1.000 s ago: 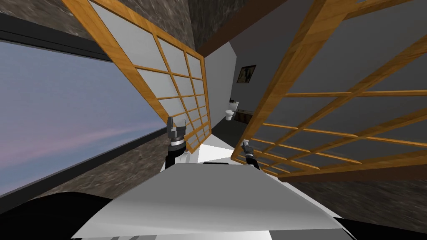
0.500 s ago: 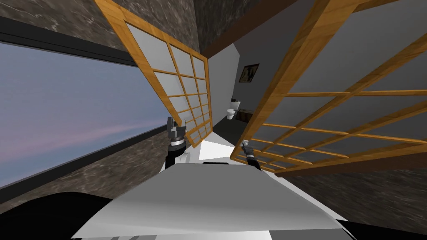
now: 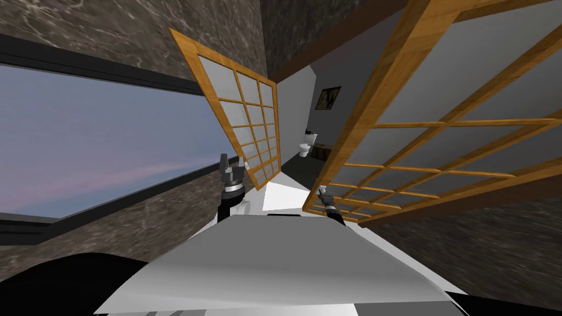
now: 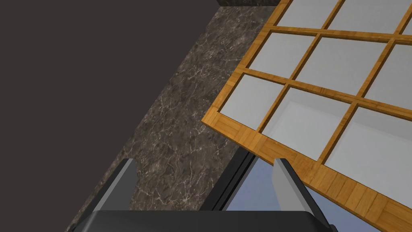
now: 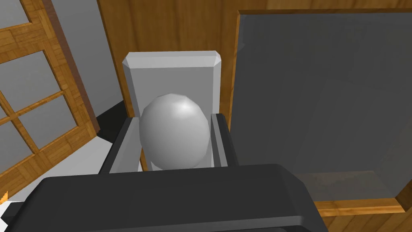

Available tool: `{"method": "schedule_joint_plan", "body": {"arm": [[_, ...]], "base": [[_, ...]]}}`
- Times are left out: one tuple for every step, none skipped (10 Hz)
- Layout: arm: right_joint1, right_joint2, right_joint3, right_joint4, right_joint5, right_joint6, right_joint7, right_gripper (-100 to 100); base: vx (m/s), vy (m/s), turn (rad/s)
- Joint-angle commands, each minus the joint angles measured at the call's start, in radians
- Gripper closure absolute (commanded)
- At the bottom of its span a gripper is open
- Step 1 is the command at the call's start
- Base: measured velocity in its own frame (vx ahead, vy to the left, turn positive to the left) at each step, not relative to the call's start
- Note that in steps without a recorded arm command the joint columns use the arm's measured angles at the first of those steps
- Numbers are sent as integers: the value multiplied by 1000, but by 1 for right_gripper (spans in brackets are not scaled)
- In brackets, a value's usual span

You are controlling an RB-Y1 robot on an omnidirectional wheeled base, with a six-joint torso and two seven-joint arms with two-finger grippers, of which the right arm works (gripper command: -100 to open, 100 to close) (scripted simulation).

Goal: Pull the door open

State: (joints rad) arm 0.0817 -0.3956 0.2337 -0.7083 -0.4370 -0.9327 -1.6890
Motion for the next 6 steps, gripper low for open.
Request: {"method": "schedule_joint_plan", "body": {"arm": [[17, -15, 20, -11, 13, -21, -22, 100], [24, -25, 31, -13, 20, -33, -34, 100], [31, -35, 42, -15, 28, -45, -47, 100], [42, -49, 58, -18, 38, -63, -66, 100], [48, -57, 68, -20, 45, -74, -77, 100], [56, -67, 79, -21, 52, -86, -89, 100]], "base": [[-239, -61, 112], [-197, -60, 83], [-221, -56, 75], [-272, -47, 100], [-268, -51, 74], [-231, -29, 64]]}}
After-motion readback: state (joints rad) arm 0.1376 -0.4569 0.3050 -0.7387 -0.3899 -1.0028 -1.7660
